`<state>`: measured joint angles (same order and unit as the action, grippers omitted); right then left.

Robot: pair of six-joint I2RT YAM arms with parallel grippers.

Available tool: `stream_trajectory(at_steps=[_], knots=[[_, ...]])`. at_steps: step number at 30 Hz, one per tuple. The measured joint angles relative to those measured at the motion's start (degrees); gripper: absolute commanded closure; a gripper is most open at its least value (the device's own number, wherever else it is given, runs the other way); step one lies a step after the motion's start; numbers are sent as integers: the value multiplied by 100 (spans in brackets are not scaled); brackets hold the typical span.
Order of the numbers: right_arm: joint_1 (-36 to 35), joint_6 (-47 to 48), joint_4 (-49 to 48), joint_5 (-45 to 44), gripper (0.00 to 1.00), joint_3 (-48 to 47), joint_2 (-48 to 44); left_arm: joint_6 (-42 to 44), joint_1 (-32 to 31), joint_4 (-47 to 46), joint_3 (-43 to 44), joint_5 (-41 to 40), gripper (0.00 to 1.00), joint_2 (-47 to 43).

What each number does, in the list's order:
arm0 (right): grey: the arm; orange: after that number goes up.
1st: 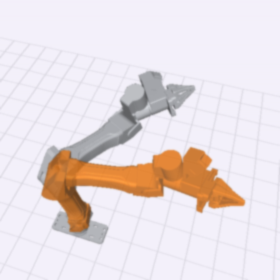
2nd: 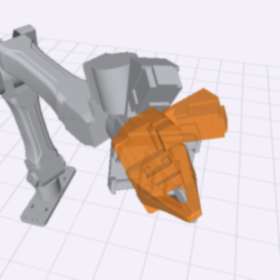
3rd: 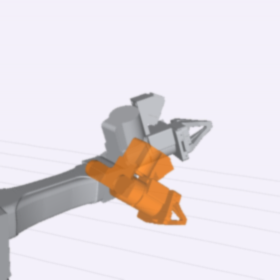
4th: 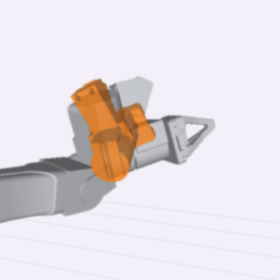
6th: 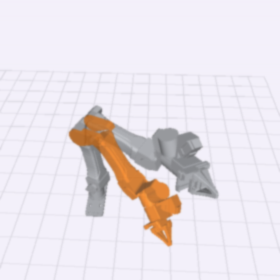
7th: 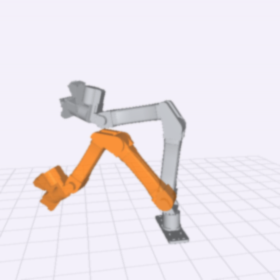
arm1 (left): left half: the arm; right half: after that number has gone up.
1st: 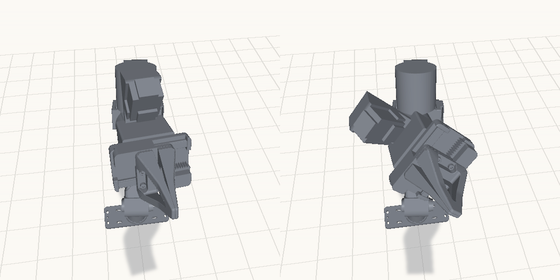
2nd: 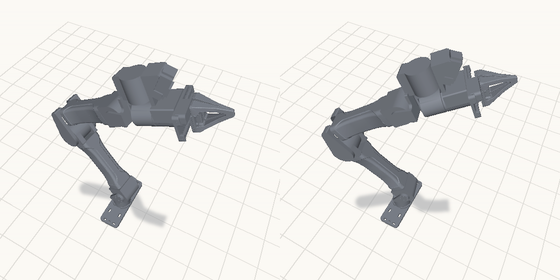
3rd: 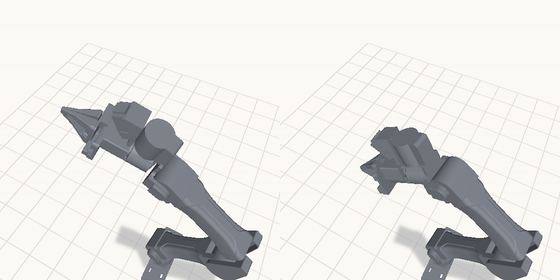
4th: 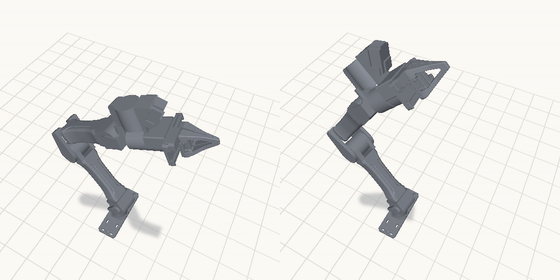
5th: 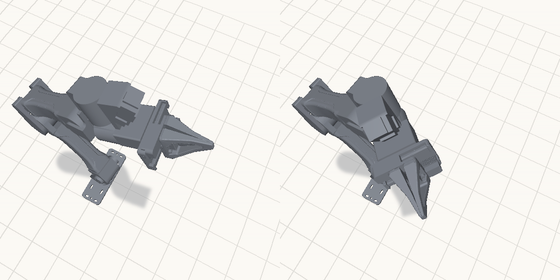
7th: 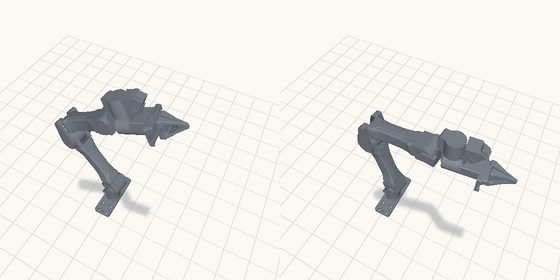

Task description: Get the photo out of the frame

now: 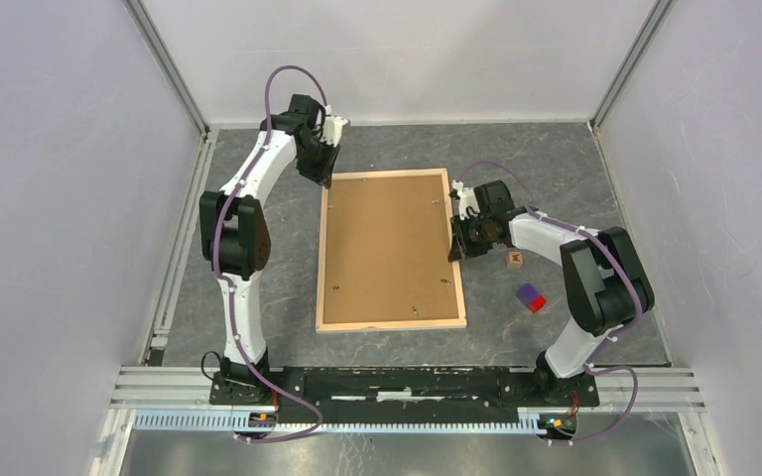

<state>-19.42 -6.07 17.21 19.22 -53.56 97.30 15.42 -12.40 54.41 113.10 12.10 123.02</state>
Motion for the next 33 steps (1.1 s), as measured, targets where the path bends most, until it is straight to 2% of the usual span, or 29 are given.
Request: stream_trajectory(at_steps=[17, 33], knots=[[-24, -4, -37, 308, 100, -109, 170, 192, -22, 0, -26, -262, 98, 205], [-24, -11, 0, 299, 100, -138, 186, 616, -20, -68, -739, -516, 98, -184]])
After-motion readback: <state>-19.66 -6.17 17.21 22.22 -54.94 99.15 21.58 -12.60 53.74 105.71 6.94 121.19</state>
